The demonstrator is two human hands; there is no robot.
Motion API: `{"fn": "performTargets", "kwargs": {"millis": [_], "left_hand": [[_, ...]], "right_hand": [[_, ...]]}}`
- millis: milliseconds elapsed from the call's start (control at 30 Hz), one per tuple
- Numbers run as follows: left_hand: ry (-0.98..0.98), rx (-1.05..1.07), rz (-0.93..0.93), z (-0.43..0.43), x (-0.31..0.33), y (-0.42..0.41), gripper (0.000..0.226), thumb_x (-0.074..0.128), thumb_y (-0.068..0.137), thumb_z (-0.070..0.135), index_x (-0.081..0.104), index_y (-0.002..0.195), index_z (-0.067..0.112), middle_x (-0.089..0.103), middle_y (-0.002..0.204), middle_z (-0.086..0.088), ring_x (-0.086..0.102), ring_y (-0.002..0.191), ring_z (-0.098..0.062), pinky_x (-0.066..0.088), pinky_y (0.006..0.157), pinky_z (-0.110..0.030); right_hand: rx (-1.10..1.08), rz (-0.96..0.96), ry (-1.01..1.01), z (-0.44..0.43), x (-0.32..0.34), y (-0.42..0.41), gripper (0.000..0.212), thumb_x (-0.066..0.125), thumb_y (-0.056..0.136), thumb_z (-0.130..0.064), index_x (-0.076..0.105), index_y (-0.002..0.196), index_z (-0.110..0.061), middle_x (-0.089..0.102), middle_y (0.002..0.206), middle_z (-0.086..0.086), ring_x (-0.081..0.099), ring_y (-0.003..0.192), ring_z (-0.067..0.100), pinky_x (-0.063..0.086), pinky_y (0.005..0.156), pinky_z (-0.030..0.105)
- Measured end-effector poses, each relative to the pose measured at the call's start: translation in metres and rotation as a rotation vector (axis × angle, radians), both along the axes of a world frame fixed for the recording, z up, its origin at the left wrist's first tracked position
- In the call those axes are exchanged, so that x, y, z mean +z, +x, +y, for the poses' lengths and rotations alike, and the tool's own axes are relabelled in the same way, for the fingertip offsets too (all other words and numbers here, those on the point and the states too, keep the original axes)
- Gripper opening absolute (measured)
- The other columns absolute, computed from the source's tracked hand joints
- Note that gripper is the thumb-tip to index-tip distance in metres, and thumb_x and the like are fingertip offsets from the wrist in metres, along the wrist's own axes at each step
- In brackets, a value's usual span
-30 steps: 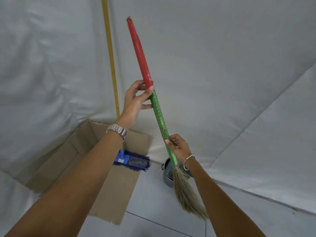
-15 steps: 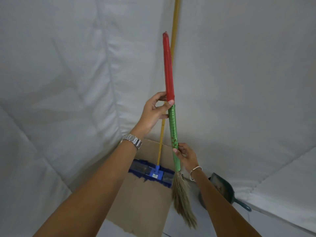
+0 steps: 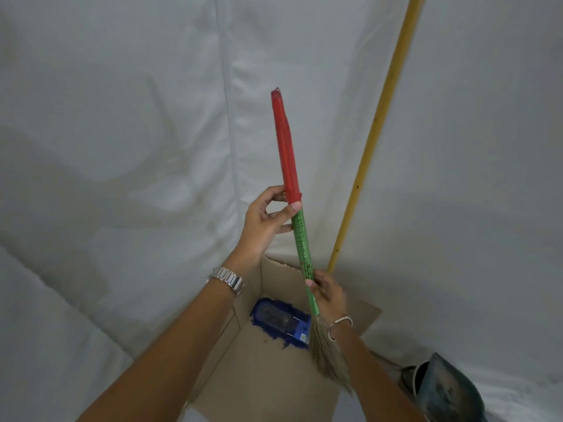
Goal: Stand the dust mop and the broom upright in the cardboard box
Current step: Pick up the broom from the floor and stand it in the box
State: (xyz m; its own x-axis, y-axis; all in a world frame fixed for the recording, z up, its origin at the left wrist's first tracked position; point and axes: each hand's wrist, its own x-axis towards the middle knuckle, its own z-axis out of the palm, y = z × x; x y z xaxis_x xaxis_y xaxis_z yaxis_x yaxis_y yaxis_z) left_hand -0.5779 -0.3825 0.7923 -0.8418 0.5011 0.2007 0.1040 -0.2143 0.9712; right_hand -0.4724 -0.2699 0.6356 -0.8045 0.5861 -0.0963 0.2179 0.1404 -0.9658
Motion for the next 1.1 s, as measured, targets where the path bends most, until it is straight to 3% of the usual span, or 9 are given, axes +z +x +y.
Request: {"fn": "performTargets", "kwargs": {"millis": [133,333,467,633,733,867,933,1033,1100], "left_hand": [[-0.030,0.059,-0.024,-0.009,-0.031,-0.050,0.023,0.064,0.084,0.005,0.060,0.104,0.015,0.059,0.093,0.002,0.070,0.079,-0.010,0.061,0.071,-0.034],[-0.048,0.083,-0.072,-0.033,-0.090,-0.132,0.024,0.062,0.084,0.001,0.060,0.106,0.010,0.060,0.094,0.003,0.070,0.077,-0.009,0.061,0.069,-0.029],[-0.079,0.095,-0.092,-0.053,-0.124,-0.180,0.023,0.064,0.083,0.002,0.062,0.101,0.015,0.061,0.090,0.007,0.071,0.076,-0.008,0.060,0.068,-0.027],[-0.091,0.190,-0.114,-0.077,-0.167,-0.227,0.028,0.066,0.081,0.003,0.061,0.109,0.003,0.065,0.084,0.016,0.071,0.080,-0.010,0.061,0.072,-0.029],[-0.091,0.253,-0.145,-0.085,-0.192,-0.242,0.031,0.067,0.080,0.006,0.061,0.110,0.007,0.068,0.083,0.020,0.069,0.088,-0.018,0.061,0.073,-0.030],[-0.074,0.383,-0.143,-0.092,-0.214,-0.255,0.033,0.071,0.077,0.006,0.062,0.105,0.020,0.065,0.100,-0.002,0.065,0.103,-0.031,0.056,0.085,-0.051],[-0.062,0.451,-0.138,-0.094,-0.220,-0.260,0.033,0.074,0.075,0.006,0.061,0.096,0.029,0.065,0.100,0.001,0.065,0.104,-0.029,0.050,0.091,-0.057],[-0.048,0.513,-0.130,-0.096,-0.227,-0.262,0.037,0.075,0.073,0.006,0.061,0.093,0.034,0.065,0.100,0.006,0.067,0.099,-0.017,0.050,0.091,-0.059],[-0.025,0.531,-0.124,-0.098,-0.231,-0.261,0.036,0.074,0.074,0.004,0.062,0.093,0.033,0.065,0.100,0.007,0.066,0.099,-0.017,0.050,0.090,-0.060]], "right_hand": [[0.006,-0.045,-0.043,-0.012,-0.031,-0.052,0.025,0.059,0.086,-0.014,0.059,0.111,-0.010,0.065,0.112,0.010,0.061,0.103,0.023,0.051,0.090,0.037],[0.045,-0.183,0.108,-0.038,-0.087,-0.137,0.025,0.055,0.089,-0.014,0.058,0.112,-0.006,0.064,0.110,0.014,0.058,0.102,0.027,0.047,0.090,0.041],[0.029,-0.248,0.080,-0.062,-0.119,-0.186,0.023,0.056,0.088,-0.013,0.059,0.109,-0.006,0.064,0.110,0.015,0.058,0.103,0.028,0.047,0.089,0.038],[0.053,-0.283,-0.017,-0.090,-0.151,-0.241,0.024,0.053,0.088,-0.008,0.057,0.111,-0.012,0.063,0.115,0.014,0.058,0.106,0.029,0.048,0.094,0.046],[0.092,-0.321,-0.015,-0.101,-0.171,-0.263,0.025,0.051,0.089,-0.010,0.056,0.112,-0.014,0.061,0.116,0.013,0.058,0.103,0.029,0.049,0.090,0.046],[0.130,-0.369,0.038,-0.108,-0.189,-0.285,0.024,0.050,0.088,-0.009,0.055,0.111,-0.014,0.060,0.117,0.012,0.057,0.104,0.030,0.050,0.087,0.048],[0.138,-0.391,0.072,-0.112,-0.193,-0.294,0.024,0.050,0.088,-0.011,0.053,0.112,-0.013,0.059,0.117,0.014,0.056,0.105,0.032,0.049,0.087,0.048],[0.096,-0.417,0.081,-0.121,-0.197,-0.307,0.023,0.052,0.088,-0.013,0.052,0.112,-0.011,0.057,0.118,0.015,0.056,0.104,0.034,0.049,0.086,0.047],[0.044,-0.412,0.048,-0.127,-0.198,-0.311,0.023,0.053,0.088,-0.014,0.052,0.110,-0.010,0.057,0.116,0.017,0.056,0.101,0.034,0.049,0.085,0.047]]}}
